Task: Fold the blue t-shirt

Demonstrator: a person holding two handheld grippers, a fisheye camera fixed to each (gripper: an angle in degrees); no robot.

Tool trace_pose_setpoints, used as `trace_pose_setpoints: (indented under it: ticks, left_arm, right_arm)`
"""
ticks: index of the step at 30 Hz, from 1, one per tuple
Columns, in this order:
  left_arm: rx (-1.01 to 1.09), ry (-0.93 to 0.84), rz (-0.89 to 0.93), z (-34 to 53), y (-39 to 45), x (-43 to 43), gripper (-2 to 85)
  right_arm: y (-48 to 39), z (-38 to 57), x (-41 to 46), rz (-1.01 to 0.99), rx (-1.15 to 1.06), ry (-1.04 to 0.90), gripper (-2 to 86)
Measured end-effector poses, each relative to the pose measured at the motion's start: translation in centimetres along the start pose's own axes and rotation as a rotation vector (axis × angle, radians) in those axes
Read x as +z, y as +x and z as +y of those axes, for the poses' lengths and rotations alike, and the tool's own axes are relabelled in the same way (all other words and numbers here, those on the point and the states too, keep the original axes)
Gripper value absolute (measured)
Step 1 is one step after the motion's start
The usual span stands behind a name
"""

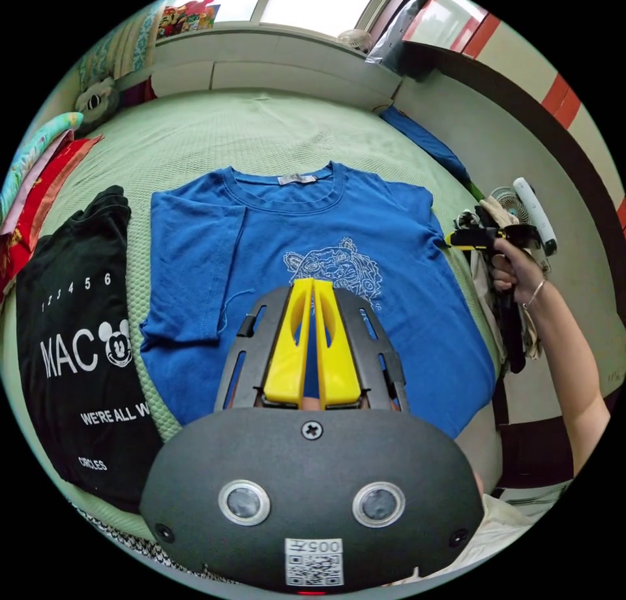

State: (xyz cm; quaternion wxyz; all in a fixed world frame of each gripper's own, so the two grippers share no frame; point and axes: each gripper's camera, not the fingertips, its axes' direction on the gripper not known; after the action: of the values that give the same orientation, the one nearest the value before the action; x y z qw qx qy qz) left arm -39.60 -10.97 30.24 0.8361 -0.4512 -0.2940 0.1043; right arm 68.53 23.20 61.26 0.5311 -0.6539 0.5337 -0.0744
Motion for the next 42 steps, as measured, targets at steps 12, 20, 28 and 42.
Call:
trace_pose_setpoints:
  ticks: [12,20,28,42]
  left_arm:
    - [0.023,-0.013,-0.007,-0.1,0.9,1.0,-0.6]
    - [0.030,-0.017,-0.021,-0.1,1.0,1.5,-0.6]
    - [0.030,-0.015,-0.003,0.4,1.3,1.4,-0.6]
    - [0.073,-0.032,-0.045,2.5,2.6,1.1,-0.7]
  right_arm:
    - [1.9,-3.4,-0.3,-0.109,0.063,0.106,5.6]
    - [3.5,-6.2,1.5,-0.224,0.180,0.116,4.3]
    - [1.3,-4.4,-1.0,-0.146,0.146,0.233,-0.8]
    - [-15.1,0.4,-5.3,0.014,-0.235,0.196,1.7]
